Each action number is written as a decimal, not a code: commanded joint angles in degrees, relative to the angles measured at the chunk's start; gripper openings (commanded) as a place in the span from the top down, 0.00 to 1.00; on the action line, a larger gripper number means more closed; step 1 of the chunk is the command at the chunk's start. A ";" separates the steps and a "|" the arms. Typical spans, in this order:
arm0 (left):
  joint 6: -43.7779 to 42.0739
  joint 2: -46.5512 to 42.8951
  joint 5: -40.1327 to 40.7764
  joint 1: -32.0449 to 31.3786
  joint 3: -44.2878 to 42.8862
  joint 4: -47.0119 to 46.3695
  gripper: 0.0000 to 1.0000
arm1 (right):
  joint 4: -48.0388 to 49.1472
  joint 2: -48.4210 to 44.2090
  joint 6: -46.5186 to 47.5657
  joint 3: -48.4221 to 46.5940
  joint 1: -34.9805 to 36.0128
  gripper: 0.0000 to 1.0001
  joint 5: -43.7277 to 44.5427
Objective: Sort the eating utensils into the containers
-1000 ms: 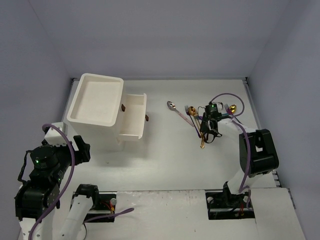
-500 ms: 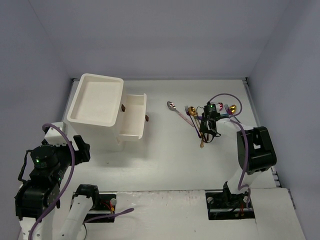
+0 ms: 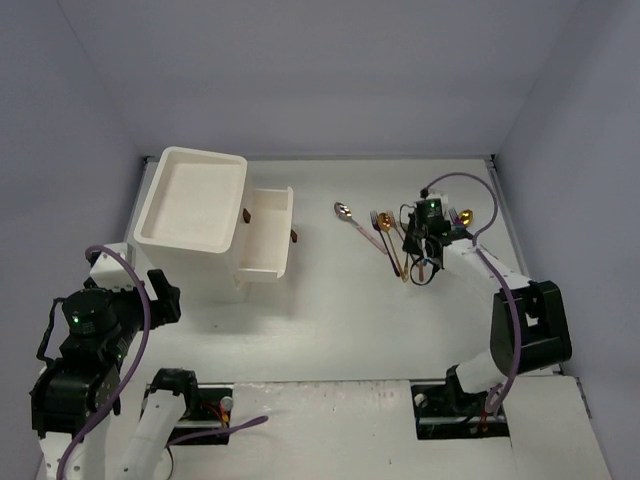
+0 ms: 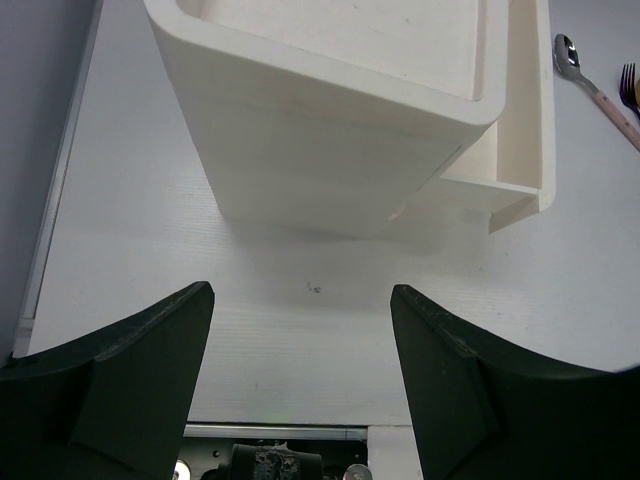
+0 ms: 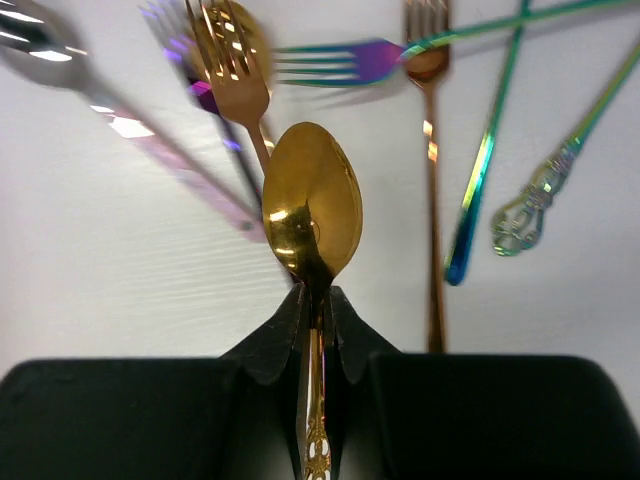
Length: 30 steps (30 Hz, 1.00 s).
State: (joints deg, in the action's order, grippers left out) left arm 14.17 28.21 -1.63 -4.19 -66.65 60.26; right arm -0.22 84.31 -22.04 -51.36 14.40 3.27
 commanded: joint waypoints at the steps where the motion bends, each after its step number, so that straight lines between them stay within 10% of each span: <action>1: 0.86 2.22 0.42 -0.20 -1.71 -2.33 0.31 | 2.04 -5.96 -3.72 -10.30 8.36 1.00 -1.28; 30: 1.16 3.26 1.01 -0.21 -1.73 -1.99 0.31 | 12.35 22.06 -22.97 -40.35 35.20 1.00 7.40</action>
State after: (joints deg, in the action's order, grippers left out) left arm 14.20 29.44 -1.23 -4.19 -66.65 60.29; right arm 6.29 102.47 -38.46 -87.59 49.44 5.56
